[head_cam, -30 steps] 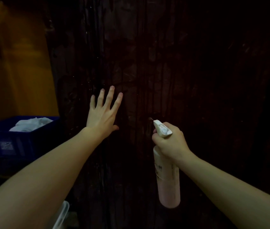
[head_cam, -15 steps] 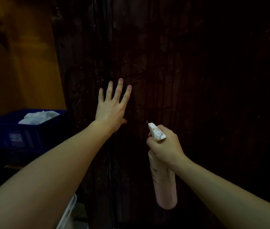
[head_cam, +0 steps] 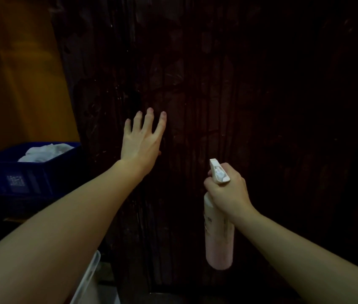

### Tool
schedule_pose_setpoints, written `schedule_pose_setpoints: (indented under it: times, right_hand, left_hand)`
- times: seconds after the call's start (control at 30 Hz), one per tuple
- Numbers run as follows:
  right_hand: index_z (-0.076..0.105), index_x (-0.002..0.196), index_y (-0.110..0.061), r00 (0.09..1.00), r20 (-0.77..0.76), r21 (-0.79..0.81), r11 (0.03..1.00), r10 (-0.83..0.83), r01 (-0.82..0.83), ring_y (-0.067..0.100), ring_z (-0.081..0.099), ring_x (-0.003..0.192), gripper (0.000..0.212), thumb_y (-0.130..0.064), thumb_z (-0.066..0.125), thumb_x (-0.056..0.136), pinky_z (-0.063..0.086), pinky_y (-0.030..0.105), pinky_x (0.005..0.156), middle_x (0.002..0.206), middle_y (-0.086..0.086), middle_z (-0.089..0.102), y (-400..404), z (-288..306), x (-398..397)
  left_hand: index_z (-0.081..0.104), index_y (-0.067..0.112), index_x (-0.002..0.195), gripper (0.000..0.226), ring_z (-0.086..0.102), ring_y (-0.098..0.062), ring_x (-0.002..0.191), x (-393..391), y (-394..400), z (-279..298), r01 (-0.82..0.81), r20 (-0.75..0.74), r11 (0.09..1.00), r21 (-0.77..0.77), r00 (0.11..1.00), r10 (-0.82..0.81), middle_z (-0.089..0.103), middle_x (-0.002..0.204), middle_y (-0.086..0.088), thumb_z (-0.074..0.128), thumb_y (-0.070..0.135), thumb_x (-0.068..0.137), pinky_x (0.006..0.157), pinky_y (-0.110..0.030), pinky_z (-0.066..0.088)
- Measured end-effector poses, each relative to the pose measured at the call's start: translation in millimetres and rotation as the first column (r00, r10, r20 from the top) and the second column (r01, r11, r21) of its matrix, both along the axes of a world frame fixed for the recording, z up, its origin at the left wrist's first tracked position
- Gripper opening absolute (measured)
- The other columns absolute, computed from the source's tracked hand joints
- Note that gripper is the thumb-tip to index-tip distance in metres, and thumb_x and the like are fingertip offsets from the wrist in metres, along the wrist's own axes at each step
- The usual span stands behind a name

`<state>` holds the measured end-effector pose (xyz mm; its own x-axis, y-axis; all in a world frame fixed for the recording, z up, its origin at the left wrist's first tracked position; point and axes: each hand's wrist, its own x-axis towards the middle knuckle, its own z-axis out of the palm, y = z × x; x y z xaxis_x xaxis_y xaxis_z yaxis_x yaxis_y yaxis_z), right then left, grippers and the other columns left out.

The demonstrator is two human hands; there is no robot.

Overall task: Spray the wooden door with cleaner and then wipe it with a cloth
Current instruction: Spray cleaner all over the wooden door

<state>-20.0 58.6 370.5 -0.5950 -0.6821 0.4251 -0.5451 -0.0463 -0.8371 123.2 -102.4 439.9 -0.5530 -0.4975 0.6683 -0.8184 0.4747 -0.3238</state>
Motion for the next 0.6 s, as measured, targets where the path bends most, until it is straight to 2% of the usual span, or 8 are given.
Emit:
schedule_pose_setpoints:
  times: [0.07, 0.2, 0.37, 0.43, 0.5, 0.6]
  right_hand:
    - [0.057, 0.080, -0.027, 0.999, -0.013, 0.013, 0.999, -0.035, 0.035, 0.015, 0.063, 0.071, 0.009, -0.022, 0.063, 0.083, 0.055, 0.038, 0.067, 0.074, -0.005, 0.063, 3, -3, -2]
    - [0.057, 0.078, -0.026, 0.997, 0.015, 0.015, 0.997, -0.078, 0.078, 0.015, 0.063, 0.071, 0.009, -0.020, 0.063, 0.083, 0.056, 0.038, 0.067, 0.073, -0.004, 0.063, 15, -10, -10]
    - [0.057, 0.084, -0.024, 0.997, 0.055, 0.036, 0.998, -0.062, 0.060, 0.014, 0.063, 0.073, 0.009, -0.020, 0.065, 0.082, 0.054, 0.035, 0.066, 0.078, -0.003, 0.064, 31, -18, -22]
    - [0.058, 0.085, -0.023, 0.995, 0.065, 0.034, 0.997, -0.076, 0.074, 0.015, 0.064, 0.074, 0.009, -0.019, 0.065, 0.082, 0.054, 0.034, 0.067, 0.079, -0.003, 0.064, 36, -21, -29]
    - [0.059, 0.085, -0.023, 0.991, 0.074, 0.030, 0.994, -0.108, 0.106, 0.013, 0.064, 0.074, 0.008, -0.019, 0.065, 0.082, 0.053, 0.032, 0.066, 0.079, -0.003, 0.065, 41, -23, -36]
    - [0.059, 0.085, -0.023, 0.986, 0.085, 0.030, 0.990, -0.143, 0.141, 0.013, 0.063, 0.073, 0.008, -0.020, 0.065, 0.082, 0.052, 0.032, 0.065, 0.078, -0.004, 0.064, 49, -28, -46]
  left_hand:
    - [-0.009, 0.018, 0.153, 0.105, 0.012, -0.041, 0.145, -2, 3, -2, 0.002, -0.008, 1.000, 0.030, 1.000, -0.001, 0.002, 0.159, -0.019, 0.069, 0.038, 0.087, 0.118, -0.053, 0.021]
    - [-0.020, 0.014, 0.150, 0.134, -0.005, -0.044, 0.146, -8, 10, -8, -0.020, -0.017, 0.989, 0.149, 1.000, 0.023, -0.019, 0.157, -0.020, 0.079, 0.055, 0.069, 0.118, -0.055, 0.019]
    - [-0.029, 0.010, 0.146, 0.148, -0.012, -0.045, 0.145, -24, 17, -20, -0.066, -0.086, 0.983, 0.171, 0.993, 0.081, -0.032, 0.152, -0.021, 0.081, 0.060, 0.061, 0.116, -0.058, 0.019]
    - [-0.029, 0.013, 0.147, 0.144, -0.012, -0.042, 0.146, -27, 19, -22, -0.048, -0.041, 0.994, 0.103, 0.998, 0.053, -0.031, 0.153, -0.019, 0.082, 0.055, 0.065, 0.118, -0.057, 0.013]
    - [-0.026, 0.018, 0.149, 0.130, -0.010, -0.039, 0.146, -31, 23, -26, 0.030, 0.072, 1.000, 0.010, 0.997, -0.030, -0.027, 0.155, -0.018, 0.079, 0.040, 0.075, 0.119, -0.055, 0.007]
    - [-0.022, 0.020, 0.150, 0.110, -0.003, -0.040, 0.147, -45, 34, -34, 0.080, 0.241, 0.995, -0.053, 0.968, -0.065, -0.018, 0.156, -0.020, 0.067, 0.029, 0.086, 0.120, -0.052, 0.010]
